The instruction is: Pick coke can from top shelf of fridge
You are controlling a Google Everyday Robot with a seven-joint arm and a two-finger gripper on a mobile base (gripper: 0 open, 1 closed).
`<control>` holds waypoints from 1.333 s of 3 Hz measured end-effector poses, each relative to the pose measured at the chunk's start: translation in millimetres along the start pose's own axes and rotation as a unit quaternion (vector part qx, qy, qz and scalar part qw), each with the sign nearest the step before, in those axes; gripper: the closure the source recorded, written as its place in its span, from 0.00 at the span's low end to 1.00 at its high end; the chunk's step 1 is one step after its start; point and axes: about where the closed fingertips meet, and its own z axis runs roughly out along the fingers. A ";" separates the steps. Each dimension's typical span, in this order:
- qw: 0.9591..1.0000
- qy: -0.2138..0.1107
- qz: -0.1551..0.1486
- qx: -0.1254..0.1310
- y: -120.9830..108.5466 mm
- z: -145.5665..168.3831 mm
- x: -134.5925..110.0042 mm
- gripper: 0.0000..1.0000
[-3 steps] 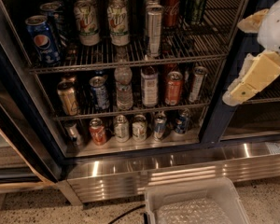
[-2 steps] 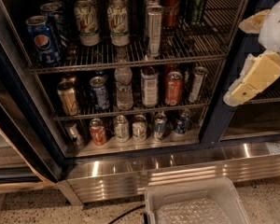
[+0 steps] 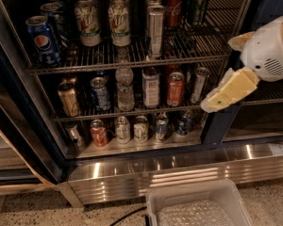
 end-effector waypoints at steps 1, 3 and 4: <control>0.998 -0.057 0.027 0.025 -6.7 28.5 -4.2 0.00; 0.983 -0.138 0.075 0.096 -46.2 65.2 13.4 0.00; 0.983 -0.139 0.075 0.096 -46.2 65.3 13.4 0.00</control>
Offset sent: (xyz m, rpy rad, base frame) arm 0.0789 -0.0023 -0.0600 0.3182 -0.2467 -0.1586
